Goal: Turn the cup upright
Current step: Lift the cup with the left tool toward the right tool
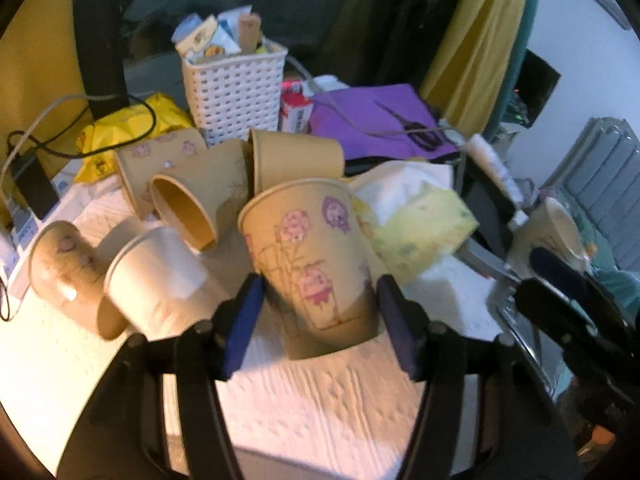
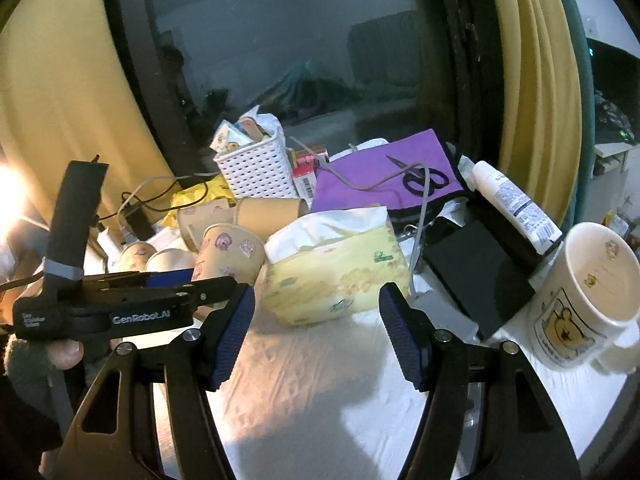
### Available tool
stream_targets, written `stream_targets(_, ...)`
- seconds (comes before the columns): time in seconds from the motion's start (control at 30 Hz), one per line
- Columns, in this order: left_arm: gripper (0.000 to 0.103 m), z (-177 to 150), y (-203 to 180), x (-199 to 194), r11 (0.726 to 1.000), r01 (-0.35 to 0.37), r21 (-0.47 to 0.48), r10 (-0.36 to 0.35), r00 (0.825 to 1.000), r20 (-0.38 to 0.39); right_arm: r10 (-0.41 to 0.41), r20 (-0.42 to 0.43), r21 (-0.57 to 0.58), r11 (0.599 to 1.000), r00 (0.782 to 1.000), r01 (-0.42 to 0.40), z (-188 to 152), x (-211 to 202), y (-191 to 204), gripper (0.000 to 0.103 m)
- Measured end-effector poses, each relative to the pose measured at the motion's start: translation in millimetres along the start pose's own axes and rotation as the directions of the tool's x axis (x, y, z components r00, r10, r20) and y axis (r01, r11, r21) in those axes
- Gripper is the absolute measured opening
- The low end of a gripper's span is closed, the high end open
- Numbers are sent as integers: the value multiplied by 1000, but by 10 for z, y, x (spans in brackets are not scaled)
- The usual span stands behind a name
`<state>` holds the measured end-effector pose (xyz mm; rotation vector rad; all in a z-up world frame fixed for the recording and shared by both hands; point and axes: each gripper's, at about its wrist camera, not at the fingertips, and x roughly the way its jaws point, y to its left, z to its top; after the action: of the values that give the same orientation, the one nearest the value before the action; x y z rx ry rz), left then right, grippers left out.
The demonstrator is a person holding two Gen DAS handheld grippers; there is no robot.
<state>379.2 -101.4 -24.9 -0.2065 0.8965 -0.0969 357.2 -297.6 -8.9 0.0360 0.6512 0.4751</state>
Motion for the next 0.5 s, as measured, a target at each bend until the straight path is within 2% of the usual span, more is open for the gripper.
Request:
stream_targets(0.13,59,-175,-10,-389,998,56,27,-57,997,50,0,9,1,1000,1000,0,-83,-198,165,68)
stream_targets(0.33,59,-665,-12,-960,991,28,127,-47,987,151,20,31,17,1000,999,-20,-286,-541,461,68)
stream_targets(0.5,59,-1183,125,-1268,987,11,157,-39,983,177,65,19,24,998,998,-65,-480,-707,758,68)
